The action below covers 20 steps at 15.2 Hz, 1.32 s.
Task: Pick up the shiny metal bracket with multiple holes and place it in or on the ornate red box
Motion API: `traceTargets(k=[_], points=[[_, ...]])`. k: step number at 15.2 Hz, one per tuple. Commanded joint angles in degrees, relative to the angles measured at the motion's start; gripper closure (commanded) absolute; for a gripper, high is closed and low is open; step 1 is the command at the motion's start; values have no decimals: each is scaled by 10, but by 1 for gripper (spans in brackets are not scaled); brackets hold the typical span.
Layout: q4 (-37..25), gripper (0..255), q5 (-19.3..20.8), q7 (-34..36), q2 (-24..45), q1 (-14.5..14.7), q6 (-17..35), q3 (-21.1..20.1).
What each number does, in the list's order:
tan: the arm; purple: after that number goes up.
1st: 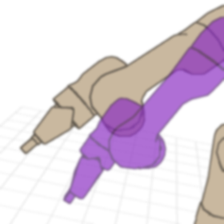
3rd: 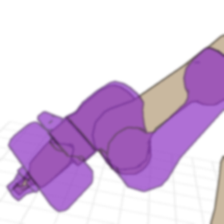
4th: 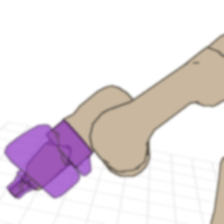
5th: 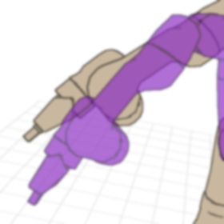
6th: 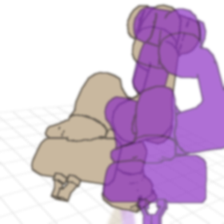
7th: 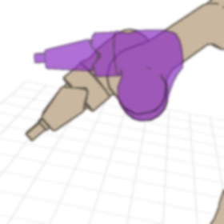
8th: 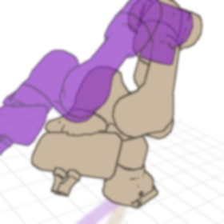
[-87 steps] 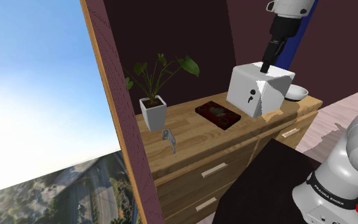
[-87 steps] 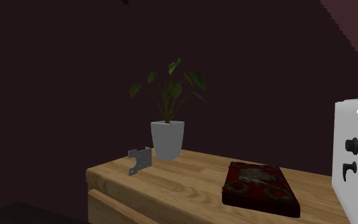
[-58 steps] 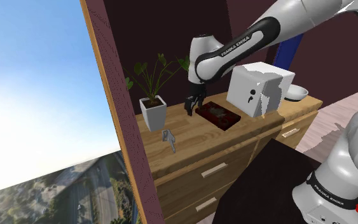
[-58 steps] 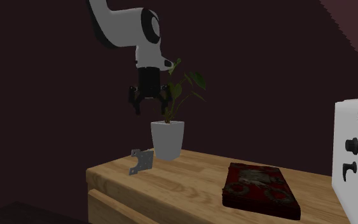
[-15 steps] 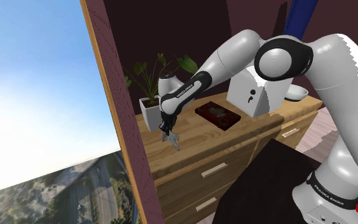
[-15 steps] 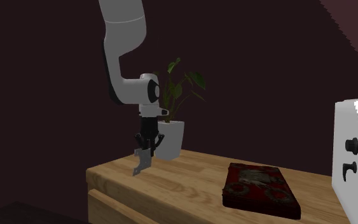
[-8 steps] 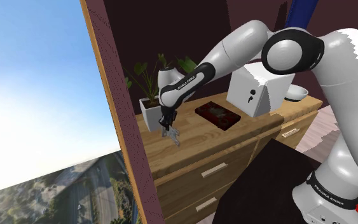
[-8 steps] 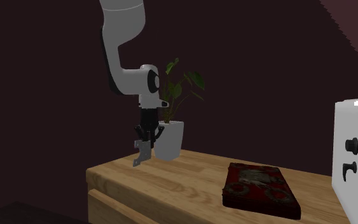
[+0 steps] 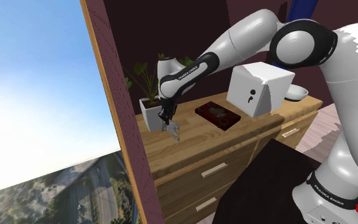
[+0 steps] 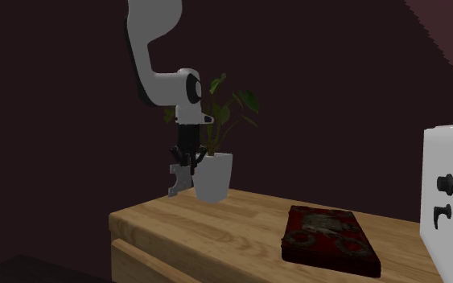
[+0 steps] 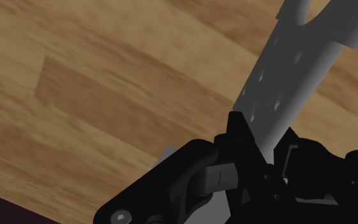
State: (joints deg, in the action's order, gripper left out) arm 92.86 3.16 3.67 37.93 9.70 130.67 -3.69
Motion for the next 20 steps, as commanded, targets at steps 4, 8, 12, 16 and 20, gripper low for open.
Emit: traceTargets(k=[4, 8, 12, 16, 20], points=[[-4, 255, -2, -1, -24, -1, -28, -1], [18, 255, -6, -36, -42, -29, -23, 4], [38, 255, -12, -83, -55, -67, -17, 11], [45, 255, -18, -131, -62, -105, -15, 20], [42, 255, -24, -180, -61, -142, -18, 28]])
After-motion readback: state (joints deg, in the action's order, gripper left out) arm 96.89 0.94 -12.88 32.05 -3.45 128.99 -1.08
